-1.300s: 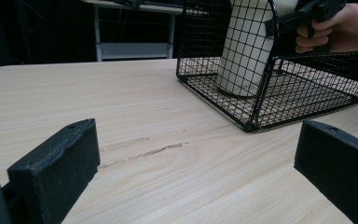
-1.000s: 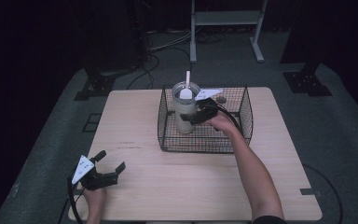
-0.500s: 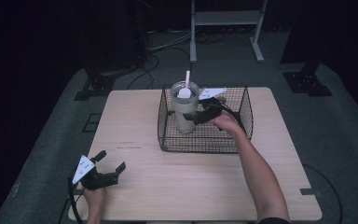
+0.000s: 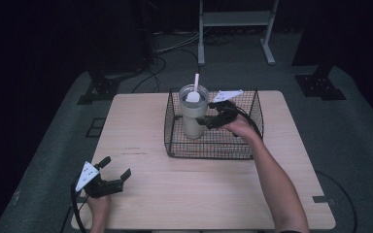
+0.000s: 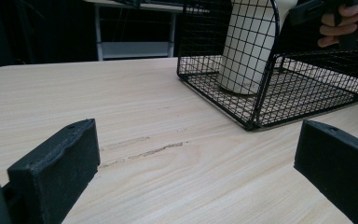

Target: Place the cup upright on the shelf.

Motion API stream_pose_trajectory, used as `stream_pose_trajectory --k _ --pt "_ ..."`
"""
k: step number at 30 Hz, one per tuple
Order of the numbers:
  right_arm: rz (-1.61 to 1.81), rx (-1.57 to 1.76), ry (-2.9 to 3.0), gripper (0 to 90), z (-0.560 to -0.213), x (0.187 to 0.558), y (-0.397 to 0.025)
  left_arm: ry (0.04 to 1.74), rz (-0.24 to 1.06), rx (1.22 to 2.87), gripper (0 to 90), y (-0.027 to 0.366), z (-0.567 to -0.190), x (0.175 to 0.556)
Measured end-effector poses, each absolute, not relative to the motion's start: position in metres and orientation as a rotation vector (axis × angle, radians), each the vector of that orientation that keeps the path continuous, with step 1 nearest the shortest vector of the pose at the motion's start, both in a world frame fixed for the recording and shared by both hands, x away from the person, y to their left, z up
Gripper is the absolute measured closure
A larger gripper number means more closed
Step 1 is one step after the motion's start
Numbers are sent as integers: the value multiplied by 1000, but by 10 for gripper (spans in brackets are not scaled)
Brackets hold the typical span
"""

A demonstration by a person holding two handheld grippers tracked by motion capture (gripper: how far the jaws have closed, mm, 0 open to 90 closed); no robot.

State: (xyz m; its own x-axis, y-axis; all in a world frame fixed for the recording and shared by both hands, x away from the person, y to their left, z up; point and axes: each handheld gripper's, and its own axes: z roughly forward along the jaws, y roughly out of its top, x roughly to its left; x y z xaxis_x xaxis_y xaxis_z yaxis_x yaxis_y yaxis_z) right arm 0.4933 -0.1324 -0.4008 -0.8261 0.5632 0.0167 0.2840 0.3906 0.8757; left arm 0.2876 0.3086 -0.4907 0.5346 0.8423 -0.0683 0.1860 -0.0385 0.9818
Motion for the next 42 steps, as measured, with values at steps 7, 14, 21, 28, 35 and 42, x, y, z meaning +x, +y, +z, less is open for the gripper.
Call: stream_pose_trajectory --k 7,14,21,28,35,42 --pt "1394 762 2372 93 -395 486 -143 911 668 1552 0 308 -491 287" --pt "1381 782 2364 93 -387 481 -150 910 671 1551 0 308 -491 287" --pt "1363 812 2357 93 -377 476 -161 910 670 1553 0 308 -491 287" --pt "1363 822 2345 94 -369 469 -170 910 672 1559 0 307 -491 288" --pt "1361 835 2329 94 -360 461 -179 910 674 1559 0 307 -491 288" --pt "1349 842 2311 94 -354 454 -192 910 676 1565 0 306 -491 288"
